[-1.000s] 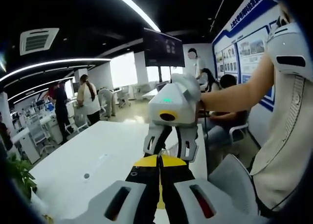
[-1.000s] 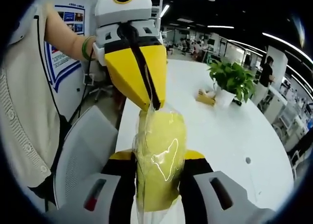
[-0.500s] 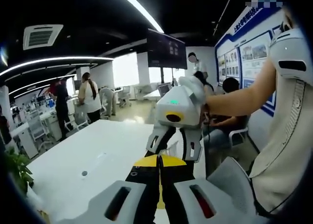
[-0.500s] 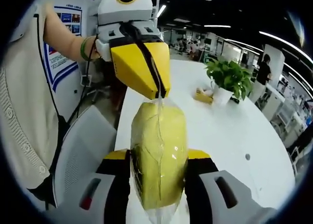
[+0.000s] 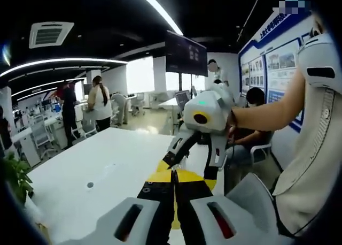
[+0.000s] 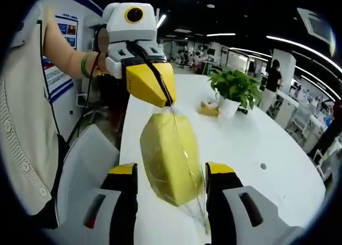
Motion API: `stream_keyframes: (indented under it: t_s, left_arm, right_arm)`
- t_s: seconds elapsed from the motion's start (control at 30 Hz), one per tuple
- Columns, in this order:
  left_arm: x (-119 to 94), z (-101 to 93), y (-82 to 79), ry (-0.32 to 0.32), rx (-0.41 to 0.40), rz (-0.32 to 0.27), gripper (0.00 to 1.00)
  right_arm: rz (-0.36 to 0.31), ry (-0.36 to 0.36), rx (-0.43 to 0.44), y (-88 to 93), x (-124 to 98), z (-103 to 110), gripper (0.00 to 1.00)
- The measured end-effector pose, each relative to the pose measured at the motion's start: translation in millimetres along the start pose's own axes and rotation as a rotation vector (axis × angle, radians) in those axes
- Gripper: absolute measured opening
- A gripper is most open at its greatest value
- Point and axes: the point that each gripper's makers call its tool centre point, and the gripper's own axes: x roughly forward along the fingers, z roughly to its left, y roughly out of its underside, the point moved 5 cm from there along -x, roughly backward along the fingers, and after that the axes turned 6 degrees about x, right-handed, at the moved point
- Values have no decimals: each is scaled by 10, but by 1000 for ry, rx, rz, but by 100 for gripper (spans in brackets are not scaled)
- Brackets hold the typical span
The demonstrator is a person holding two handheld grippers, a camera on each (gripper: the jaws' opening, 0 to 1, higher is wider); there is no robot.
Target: Compare the silicone blocks by pressing each to a similar depth, holding the contact briefly, and releasing to observe deformation and rebound differences across the visible hardness samples.
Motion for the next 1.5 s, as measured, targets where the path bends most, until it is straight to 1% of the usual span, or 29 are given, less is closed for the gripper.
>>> stream_keyframes:
  t_s: [0.07, 0.13, 0.2, 0.23, 0.3, 0.37, 0.47, 0.63, 0.7, 0.77, 0.8, 0.83, 0.87, 0.97, 1.03, 1.07, 1.1, 1.2, 1.27, 1.37, 1.43, 1.5]
  left_arm:
    - [1, 9, 14, -5, -11, -2, 0]
    - [3, 16, 24, -8, -24, -6, 0]
    - [7, 25, 43, -12, -37, -6, 0]
    - [7, 30, 47, -15, -42, -10, 0]
    - [8, 37, 59, -15, -59, -15, 0]
    - [7, 50, 66, -21, -64, -18, 0]
    - [6, 64, 84, -29, -74, -20, 0]
    - [0, 93, 127, -41, -95, -20, 0]
    - [-1, 107, 150, -51, -92, -13, 0]
    - [-1, 122, 176, -58, -100, -11, 0]
    - [-2, 132, 199, -60, -106, -8, 0]
    - [-1, 141, 217, -64, -110, -5, 0]
    - [-1, 162, 244, -73, -114, -3, 0]
    - [6, 221, 329, -86, -139, 4, 0]
    - [19, 264, 393, -91, -169, 5, 0]
    - [27, 282, 418, -95, -175, 6, 0]
    - [37, 308, 457, -101, -198, 5, 0]
    - [67, 367, 554, -114, -230, 3, 0]
    - [98, 404, 635, -125, -237, 12, 0]
    - [138, 445, 754, -141, -264, 29, 0]
    - [170, 475, 846, -152, -284, 43, 0]
    - [199, 488, 924, -153, -292, 58, 0]
  right_arm:
    - [-23, 17, 5, -3, -35, 10, 48]
    - [-65, 42, 24, -21, -80, 23, 50]
    - [-97, 77, 33, -26, -132, -11, 52]
    - [-102, 87, 36, -18, -148, -5, 54]
    - [-111, 113, 40, 14, -181, 2, 55]
    - [-124, 153, 44, 36, -215, 3, 61]
    - [-142, 177, 73, 71, -256, 26, 69]
    - [-199, 210, 101, 57, -344, 77, 69]
    - [-236, 227, 119, 28, -390, 90, 70]
    - [-288, 243, 140, -14, -441, 112, 70]
    - [-326, 252, 159, -41, -478, 128, 71]
    - [-337, 254, 166, -47, -490, 133, 72]
    - [-372, 261, 186, -71, -530, 150, 73]
    - [-423, 271, 215, -95, -613, 193, 73]
    - [-440, 279, 228, -91, -659, 222, 75]
    - [-446, 286, 235, -84, -676, 227, 75]
    - [-454, 301, 243, -68, -697, 232, 76]
    - [-456, 330, 252, -16, -718, 259, 81]
    - [-458, 344, 262, 29, -727, 270, 83]
    - [-456, 374, 290, 131, -740, 247, 83]
    - [-469, 403, 311, 204, -762, 228, 84]
    - [-455, 424, 334, 296, -769, 221, 84]
